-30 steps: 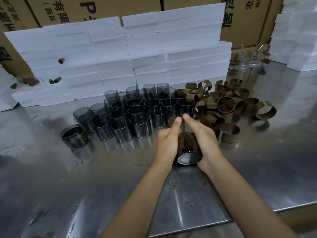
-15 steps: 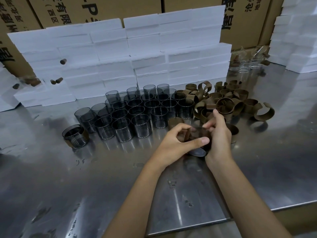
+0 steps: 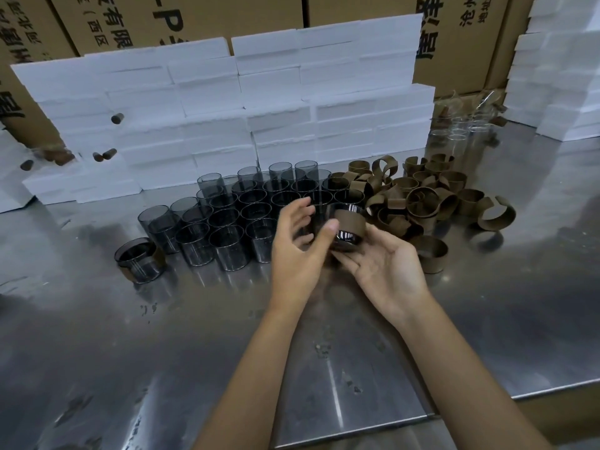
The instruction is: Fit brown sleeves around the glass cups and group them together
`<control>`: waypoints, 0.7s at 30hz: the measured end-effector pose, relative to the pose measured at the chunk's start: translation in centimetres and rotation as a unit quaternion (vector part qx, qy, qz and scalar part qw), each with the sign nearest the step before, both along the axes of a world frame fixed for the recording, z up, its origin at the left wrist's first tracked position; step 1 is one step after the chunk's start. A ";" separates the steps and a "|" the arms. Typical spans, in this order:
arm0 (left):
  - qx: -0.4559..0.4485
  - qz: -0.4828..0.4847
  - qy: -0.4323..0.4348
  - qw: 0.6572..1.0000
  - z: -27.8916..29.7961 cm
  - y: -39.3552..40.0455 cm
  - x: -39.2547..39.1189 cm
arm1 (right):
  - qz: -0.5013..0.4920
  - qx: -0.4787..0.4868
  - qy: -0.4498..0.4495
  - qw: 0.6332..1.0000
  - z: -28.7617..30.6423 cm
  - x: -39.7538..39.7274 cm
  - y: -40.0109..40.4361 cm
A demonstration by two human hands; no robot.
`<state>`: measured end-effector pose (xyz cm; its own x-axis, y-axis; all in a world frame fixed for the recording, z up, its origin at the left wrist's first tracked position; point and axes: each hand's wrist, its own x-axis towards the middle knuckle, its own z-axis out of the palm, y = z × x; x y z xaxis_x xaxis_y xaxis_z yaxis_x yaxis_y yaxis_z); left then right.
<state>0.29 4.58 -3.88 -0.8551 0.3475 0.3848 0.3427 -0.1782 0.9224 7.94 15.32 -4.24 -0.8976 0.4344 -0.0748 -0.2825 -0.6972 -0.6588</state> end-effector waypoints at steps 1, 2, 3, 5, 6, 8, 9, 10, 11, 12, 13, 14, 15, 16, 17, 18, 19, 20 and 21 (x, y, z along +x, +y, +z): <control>0.003 0.020 0.000 1.000 0.0 -0.1 -0.3 | -0.012 0.027 -0.004 1.000 -0.1 -0.1 0.0; 0.008 0.028 -0.006 1.000 -0.1 -0.2 -0.6 | -0.028 0.061 -0.008 0.998 -0.2 -0.3 0.0; 0.013 0.031 -0.017 0.999 -0.2 -0.3 -0.8 | -0.047 0.095 -0.008 0.994 -0.3 -0.4 0.0; 0.031 0.020 -0.057 0.998 -0.1 -0.4 -0.7 | -0.078 0.157 -0.002 0.984 -0.4 -0.5 -0.3; 0.038 0.008 -0.079 0.996 0.0 -0.4 -0.6 | -0.087 0.184 0.001 0.979 -0.4 -0.4 -0.4; 0.023 -0.006 -0.097 0.995 0.0 -0.4 -0.4 | -0.096 0.226 0.000 0.969 -0.5 -0.3 -0.4; 0.000 -0.003 -0.093 0.996 0.0 -0.5 -0.4 | -0.097 0.239 -0.001 0.966 -0.6 -0.2 -0.4; -0.030 0.007 -0.084 0.996 -0.1 -0.6 -0.4 | -0.096 0.245 -0.001 0.965 -0.6 -0.2 -0.4; -0.062 0.020 -0.073 0.995 -0.1 -0.6 -0.4 | -0.091 0.243 -0.001 0.966 -0.7 -0.2 -0.3; -0.086 0.030 -0.066 0.994 -0.1 -0.6 -0.3 | -0.083 0.233 -0.001 0.969 -0.6 -0.1 -0.2; -0.098 0.035 -0.063 0.993 0.0 -0.7 -0.3 | -0.075 0.217 -0.003 0.973 -0.6 -0.1 -0.2; -0.099 0.036 -0.064 0.992 0.1 -0.9 -0.2 | -0.068 0.196 -0.007 0.978 -0.6 -0.1 -0.1; -0.091 0.036 -0.068 0.993 0.3 -1.1 -0.2 | -0.064 0.176 -0.014 0.982 -0.6 -0.2 0.0; -0.082 0.041 -0.067 0.994 0.5 -1.4 -0.2 | -0.058 0.163 -0.024 0.985 -0.6 -0.2 0.1; -0.073 0.054 -0.056 0.994 0.6 -1.8 0.0 | -0.052 0.155 -0.038 0.986 -0.6 -0.2 0.1; -0.069 0.077 -0.035 0.994 0.8 -2.3 0.1 | -0.046 0.151 -0.050 0.986 -0.7 -0.3 0.1; -0.069 0.106 -0.007 0.992 0.8 -3.0 0.3 | -0.042 0.146 -0.058 0.987 -0.7 -0.3 0.2; -0.071 0.137 0.020 0.988 0.9 -3.8 0.4 | -0.041 0.139 -0.063 0.987 -0.7 -0.3 0.2; -0.071 0.167 0.040 0.983 0.9 -4.6 0.5 | -0.042 0.129 -0.065 0.989 -0.7 -0.2 0.2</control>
<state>0.79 -0.05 -2.94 -0.8995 0.1070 0.4236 0.4327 0.0845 0.8976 7.71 15.49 -4.95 -0.8471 0.5274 -0.0652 -0.2333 -0.4793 -0.8461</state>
